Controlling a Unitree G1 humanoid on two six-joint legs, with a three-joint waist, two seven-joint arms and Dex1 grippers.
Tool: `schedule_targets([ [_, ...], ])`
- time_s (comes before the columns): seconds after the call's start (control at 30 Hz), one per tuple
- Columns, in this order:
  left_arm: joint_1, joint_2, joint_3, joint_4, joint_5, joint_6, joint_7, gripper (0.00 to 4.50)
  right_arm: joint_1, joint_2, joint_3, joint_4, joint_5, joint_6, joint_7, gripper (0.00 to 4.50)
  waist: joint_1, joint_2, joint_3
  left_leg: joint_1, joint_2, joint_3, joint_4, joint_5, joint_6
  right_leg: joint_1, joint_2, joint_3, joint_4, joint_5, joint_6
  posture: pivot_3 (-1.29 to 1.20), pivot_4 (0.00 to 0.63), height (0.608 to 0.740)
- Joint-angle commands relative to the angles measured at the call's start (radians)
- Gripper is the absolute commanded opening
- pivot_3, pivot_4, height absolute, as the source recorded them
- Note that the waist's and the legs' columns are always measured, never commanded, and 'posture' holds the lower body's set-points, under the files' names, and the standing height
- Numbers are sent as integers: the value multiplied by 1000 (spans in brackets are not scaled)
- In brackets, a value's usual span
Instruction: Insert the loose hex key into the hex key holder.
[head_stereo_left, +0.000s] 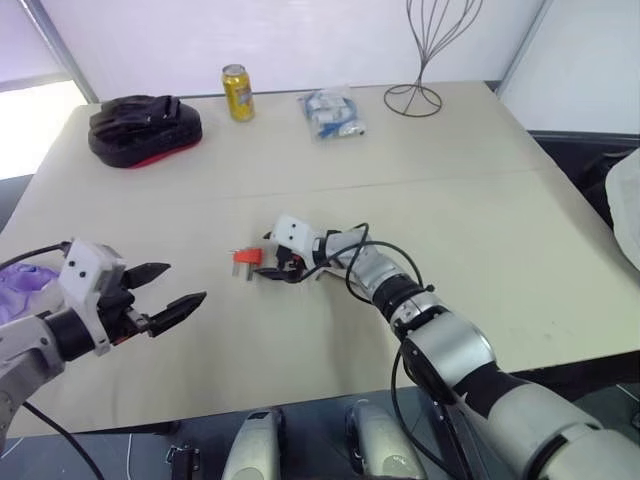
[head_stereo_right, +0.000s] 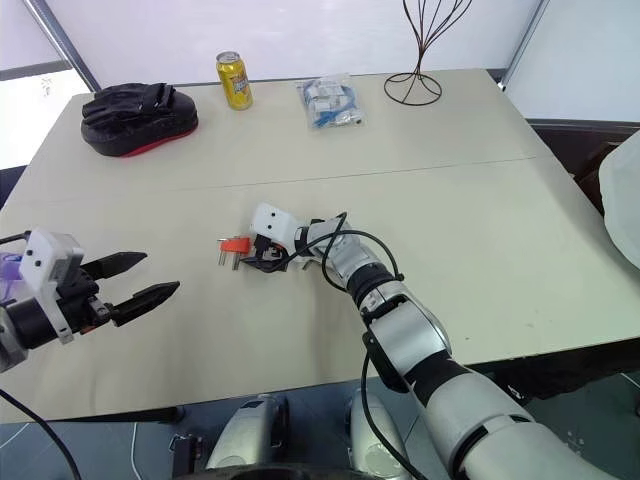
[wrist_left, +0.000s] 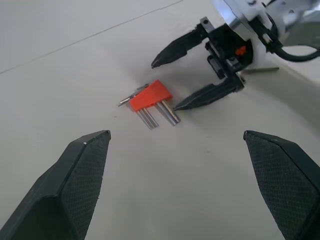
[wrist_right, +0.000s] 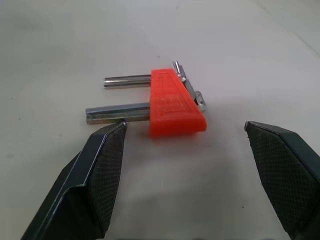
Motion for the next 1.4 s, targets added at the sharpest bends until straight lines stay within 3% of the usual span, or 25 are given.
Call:
schedule_targets([
  [0.03,-9,0,4,-28,10,-28,7,4457,-26,6,-11,50,-4,53,18,3940,0,0,0,0,0,0,0,0,0,0,0,0,0,0,0,0,150,740],
  [0.77,29,-41,18,-68,33,-57,66,4457,-107,85,-39,130,-28,112,51,3940,-5,0,0,1,0,1,-6,1,-1,-2,0,0,-1,-1,-1,0,150,740],
  [0.87,48,-49,30,-81,31,-58,73,4500,-105,100,-38,131,-32,101,51,3092,-8,0,0,2,0,1,-7,1,-1,-2,0,0,-1,-1,-1,0,150,740],
  [1.0,61,-60,38,-95,28,-58,86,4500,-107,115,-40,133,-37,97,49,1048,-9,0,0,2,1,1,-7,1,-1,-2,0,0,0,-1,-2,0,150,740],
  [1.23,56,-67,19,-93,30,-63,97,4500,-100,106,-28,120,-61,51,2,1012,-8,0,0,2,1,1,-8,1,-2,-2,0,0,0,-1,-3,0,150,740],
  [1.4,-10,-48,-25,-46,29,-63,83,4500,-63,9,31,29,-147,-170,-147,1012,2,0,0,2,1,1,-7,1,-3,-2,0,0,0,-1,-3,0,150,740],
])
